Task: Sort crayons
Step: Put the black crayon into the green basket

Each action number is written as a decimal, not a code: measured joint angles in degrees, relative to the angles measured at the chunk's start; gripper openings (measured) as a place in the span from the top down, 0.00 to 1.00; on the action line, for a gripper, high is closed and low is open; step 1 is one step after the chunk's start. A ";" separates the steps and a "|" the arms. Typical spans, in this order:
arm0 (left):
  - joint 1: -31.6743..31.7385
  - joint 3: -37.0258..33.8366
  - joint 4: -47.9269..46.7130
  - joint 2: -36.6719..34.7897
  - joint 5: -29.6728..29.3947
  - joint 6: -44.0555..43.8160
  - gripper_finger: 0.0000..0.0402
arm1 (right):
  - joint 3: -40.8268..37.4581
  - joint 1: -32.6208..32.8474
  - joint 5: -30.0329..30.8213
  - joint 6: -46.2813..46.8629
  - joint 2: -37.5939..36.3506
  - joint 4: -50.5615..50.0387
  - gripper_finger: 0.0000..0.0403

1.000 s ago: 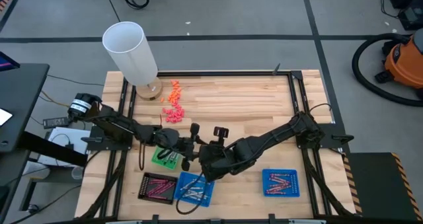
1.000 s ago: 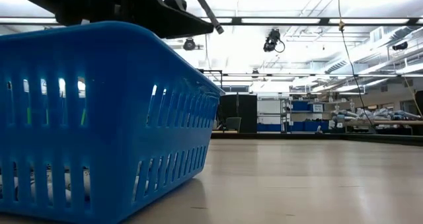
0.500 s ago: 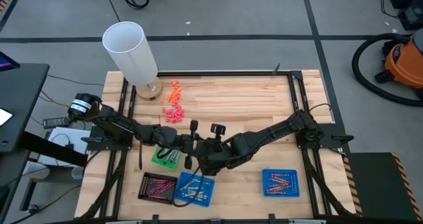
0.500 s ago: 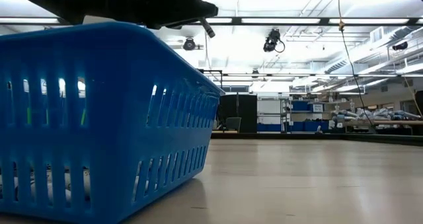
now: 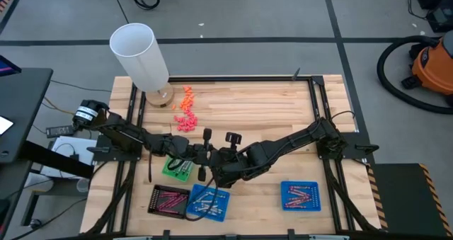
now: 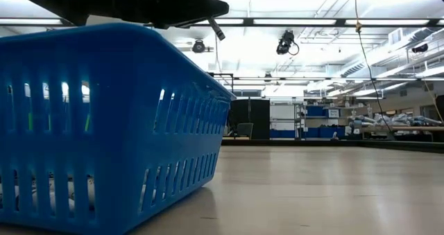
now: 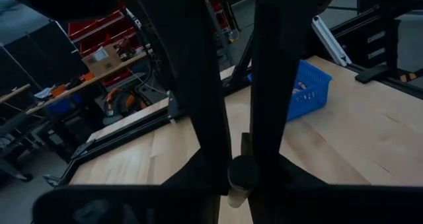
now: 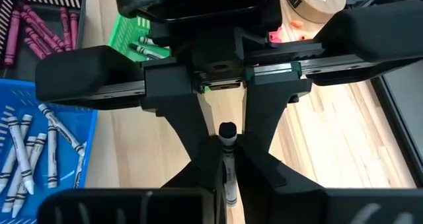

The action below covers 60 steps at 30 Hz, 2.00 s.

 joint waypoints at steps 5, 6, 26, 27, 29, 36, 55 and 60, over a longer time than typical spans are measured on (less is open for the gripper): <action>0.47 0.00 -0.98 0.00 -0.83 0.25 0.88 | -0.09 -0.02 -0.35 -0.67 0.03 -0.04 0.84; 0.66 0.02 -1.49 -0.03 -0.82 0.30 0.88 | -0.09 -0.02 -0.51 -0.68 0.06 -0.11 0.82; 8.29 0.02 -8.53 -0.04 -1.25 -0.16 0.91 | -0.46 -1.98 7.20 -6.02 -1.67 -13.18 0.52; 8.60 0.02 -9.15 -0.04 -1.25 -0.65 0.91 | -0.46 -2.28 7.21 -6.04 -1.74 -14.15 0.52; 9.03 0.02 -10.95 -0.04 -1.24 -1.22 0.92 | -0.44 -2.81 7.28 -5.76 -1.82 -15.94 0.53; 9.05 0.02 -14.45 -0.04 -1.19 -2.03 0.93 | -6.02 -4.47 10.16 -4.83 -4.08 -17.29 0.53; 13.87 0.02 -14.82 -0.04 -1.22 -5.57 0.92 | -59.95 -14.62 3.93 -15.87 -33.63 32.90 0.53; 17.04 0.02 -14.86 -0.11 -1.26 -8.58 0.92 | -72.70 -20.14 -1.63 -25.43 -38.28 51.89 0.53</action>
